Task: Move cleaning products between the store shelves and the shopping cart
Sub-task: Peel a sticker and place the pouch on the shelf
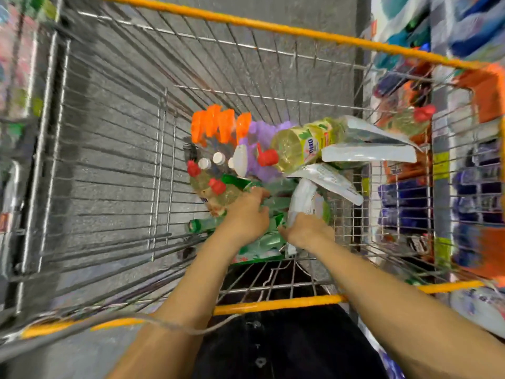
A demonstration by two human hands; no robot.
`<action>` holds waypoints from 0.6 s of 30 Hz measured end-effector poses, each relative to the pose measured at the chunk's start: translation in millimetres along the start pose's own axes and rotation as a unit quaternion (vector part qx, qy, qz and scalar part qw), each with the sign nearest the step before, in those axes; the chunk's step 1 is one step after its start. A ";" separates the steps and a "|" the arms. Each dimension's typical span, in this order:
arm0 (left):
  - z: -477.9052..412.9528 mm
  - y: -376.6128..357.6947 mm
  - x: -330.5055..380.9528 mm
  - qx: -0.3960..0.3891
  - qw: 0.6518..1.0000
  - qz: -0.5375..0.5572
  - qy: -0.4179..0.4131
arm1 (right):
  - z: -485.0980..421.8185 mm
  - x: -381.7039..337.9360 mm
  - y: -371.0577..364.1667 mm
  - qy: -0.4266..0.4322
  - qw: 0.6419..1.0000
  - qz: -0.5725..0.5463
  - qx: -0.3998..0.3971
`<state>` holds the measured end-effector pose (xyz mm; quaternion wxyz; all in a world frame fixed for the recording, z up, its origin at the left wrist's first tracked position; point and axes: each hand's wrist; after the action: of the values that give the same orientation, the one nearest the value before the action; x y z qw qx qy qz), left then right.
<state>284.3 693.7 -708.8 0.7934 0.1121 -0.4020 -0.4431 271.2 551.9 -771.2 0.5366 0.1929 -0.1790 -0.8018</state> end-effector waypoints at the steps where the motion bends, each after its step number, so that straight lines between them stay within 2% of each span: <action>1: -1.2 -0.9 -2.1 -0.007 1.000 0.003 0.006 | -3.0 -0.2 -3.7 -0.008 1.000 -0.003 0.014; 5: -0.5 -1.2 -5.0 -0.007 0.999 0.032 0.015 | -12.0 -0.6 -16.7 -0.033 0.997 -0.061 0.027; 9: 3.9 -3.0 -2.9 -0.018 0.999 0.039 0.017 | -7.1 9.0 -6.4 -0.025 0.992 -0.124 0.001; 11: 8.4 -5.2 1.1 -0.019 0.999 0.030 0.013 | 2.6 17.6 3.4 -0.020 0.993 -0.118 0.004; 15: 15.2 -3.4 16.5 -0.009 0.999 0.031 -0.006 | 35.0 31.9 27.4 0.022 0.991 -0.111 0.068; 17: 24.6 2.8 26.4 -0.006 0.999 0.037 -0.030 | 63.0 41.6 43.5 0.061 0.976 -0.166 0.124; 18: 25.6 2.9 25.9 -0.002 0.998 0.039 -0.040 | 76.0 44.8 48.7 0.082 0.969 -0.195 0.126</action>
<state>274.6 679.4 -676.6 0.7934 0.0765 -0.4366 -0.4171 255.9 498.8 -687.0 0.3537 0.3552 -0.1930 -0.8435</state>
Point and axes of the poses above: each hand's wrist, its own z-axis away from the middle knuckle, its own y-axis out of the back of the hand, x = y × z, and after that the axes turned 7 degrees about -z, right-handed
